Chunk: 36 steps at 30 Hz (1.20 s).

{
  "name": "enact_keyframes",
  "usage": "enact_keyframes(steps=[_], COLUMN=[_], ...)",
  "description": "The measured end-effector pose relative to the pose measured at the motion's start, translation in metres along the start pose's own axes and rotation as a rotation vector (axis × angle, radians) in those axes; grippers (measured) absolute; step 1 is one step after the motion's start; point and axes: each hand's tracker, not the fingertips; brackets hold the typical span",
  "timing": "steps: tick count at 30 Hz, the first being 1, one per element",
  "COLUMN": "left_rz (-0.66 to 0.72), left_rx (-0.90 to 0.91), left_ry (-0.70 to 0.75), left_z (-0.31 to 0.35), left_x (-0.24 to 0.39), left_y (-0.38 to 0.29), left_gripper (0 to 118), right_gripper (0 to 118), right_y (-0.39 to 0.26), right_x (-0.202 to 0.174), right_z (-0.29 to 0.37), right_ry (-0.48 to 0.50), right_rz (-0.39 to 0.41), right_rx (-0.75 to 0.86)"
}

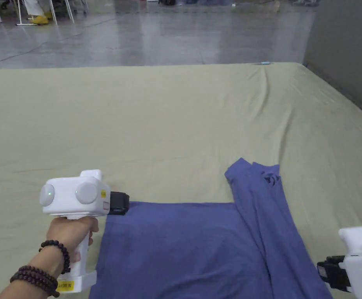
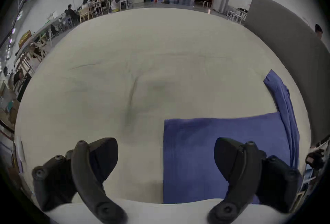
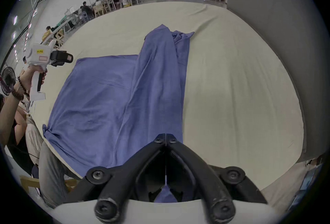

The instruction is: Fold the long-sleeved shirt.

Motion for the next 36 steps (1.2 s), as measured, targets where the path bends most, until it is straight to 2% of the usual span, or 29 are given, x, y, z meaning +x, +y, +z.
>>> enact_keyframes(steps=[6,8,9,11,12,13,15,19,21,22,24,25,28,31,33,36], left_rz=[0.019,-0.001,-0.045,-0.078,-0.083,-0.107,-0.129,-0.108,-0.111,-0.108,-0.103,-0.105,-0.093,-0.083,-0.092,-0.098], left_rx=[-0.037,-0.041,-0.003,-0.001,0.008,0.028,0.038,0.040,0.052,0.057,0.061,0.063,0.067,0.070,0.072,0.073], left_ry=[-0.012,0.010,0.017,0.015,0.016,0.032,-0.050,-0.074,-0.080,-0.087,-0.092,-0.093,-0.097,-0.112,-0.116,-0.123], left_z=[-0.040,-0.046,-0.043,-0.032,-0.025,-0.018,-0.012,0.007,0.016,0.019,0.032,0.035,0.046,0.050,0.049,0.046], left_x=[0.007,0.014,0.018,0.028,0.032,0.035,0.038,0.035,0.031,0.028,0.028,0.027,0.024,0.022,0.022,0.023], left_y=[-0.003,-0.008,-0.010,-0.012,-0.012,-0.012,-0.012,-0.014,-0.016,-0.017,-0.021,-0.023,-0.027,-0.029,-0.030,-0.030], left_gripper=[106,94,85,43,15,0,0,0,0,0,0,0,0,0,0,0], right_gripper=[0,0,0,0,0,0,0,0,12,12,50,56,57,59,62,62], right_y=[0.000,-0.001,-0.001,-0.002,0.000,0.002,0.008,0.036,0.056,0.064,0.090,0.101,0.126,0.114,0.077,0.015], right_x=[0.010,0.015,0.017,0.020,0.023,0.026,0.030,0.035,0.037,0.037,0.039,0.039,0.034,0.020,0.010,0.001], right_z=[-0.003,-0.005,-0.006,-0.008,-0.010,-0.012,-0.016,-0.023,-0.032,-0.036,-0.050,-0.056,-0.070,-0.059,-0.035,-0.012], right_ry=[-0.028,-0.027,-0.031,-0.041,-0.047,-0.052,-0.052,-0.031,-0.028,-0.030,-0.057,-0.072,-0.091,-0.039,0.028,0.040], right_rz=[-0.016,-0.026,-0.034,-0.041,-0.047,-0.051,-0.066,-0.105,-0.108,-0.112,-0.106,-0.100,-0.064,-0.033,0.036,0.077], right_rx=[-0.001,-0.002,-0.004,-0.010,-0.011,-0.011,-0.004,0.028,0.042,0.049,0.065,0.067,0.022,-0.032,-0.034,-0.103])
